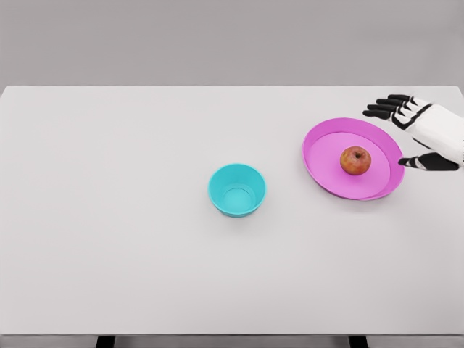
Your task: Put the apple from the pink plate into the blue bowl with your right arm
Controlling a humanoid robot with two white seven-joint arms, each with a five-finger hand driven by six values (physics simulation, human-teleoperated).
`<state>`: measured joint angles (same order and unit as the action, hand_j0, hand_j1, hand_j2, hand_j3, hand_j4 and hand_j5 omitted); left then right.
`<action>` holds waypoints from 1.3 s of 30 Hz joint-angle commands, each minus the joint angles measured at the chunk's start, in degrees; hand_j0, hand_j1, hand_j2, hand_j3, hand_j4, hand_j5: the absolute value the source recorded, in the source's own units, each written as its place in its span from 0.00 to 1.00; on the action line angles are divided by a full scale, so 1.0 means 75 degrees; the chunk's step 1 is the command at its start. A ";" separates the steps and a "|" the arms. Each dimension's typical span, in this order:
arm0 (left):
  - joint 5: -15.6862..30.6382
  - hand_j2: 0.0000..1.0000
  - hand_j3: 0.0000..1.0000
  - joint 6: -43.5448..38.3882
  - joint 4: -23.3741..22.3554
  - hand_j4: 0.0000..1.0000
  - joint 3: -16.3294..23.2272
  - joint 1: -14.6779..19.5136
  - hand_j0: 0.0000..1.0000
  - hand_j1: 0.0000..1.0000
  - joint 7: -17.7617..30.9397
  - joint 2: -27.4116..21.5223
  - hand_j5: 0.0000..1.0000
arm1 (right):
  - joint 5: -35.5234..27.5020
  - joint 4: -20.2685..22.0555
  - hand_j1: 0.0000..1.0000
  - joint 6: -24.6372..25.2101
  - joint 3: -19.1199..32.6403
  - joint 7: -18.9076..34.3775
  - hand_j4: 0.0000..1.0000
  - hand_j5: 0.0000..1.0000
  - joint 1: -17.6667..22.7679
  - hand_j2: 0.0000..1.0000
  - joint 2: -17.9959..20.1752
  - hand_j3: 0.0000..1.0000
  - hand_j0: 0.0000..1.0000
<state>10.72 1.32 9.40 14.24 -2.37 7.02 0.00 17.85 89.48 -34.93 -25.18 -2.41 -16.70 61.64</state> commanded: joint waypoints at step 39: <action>0.0000 1.00 1.00 0.0000 0.0001 1.00 -0.0001 -0.0012 1.00 1.00 0.0002 -0.0001 1.00 | -0.0118 -0.3258 1.00 0.0381 -0.2408 0.4988 1.00 1.00 -0.3515 1.00 -0.2195 1.00 1.00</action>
<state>10.71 1.32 9.40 14.24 -2.46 7.02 0.00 17.26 66.26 -32.18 -43.00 35.02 -43.24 45.43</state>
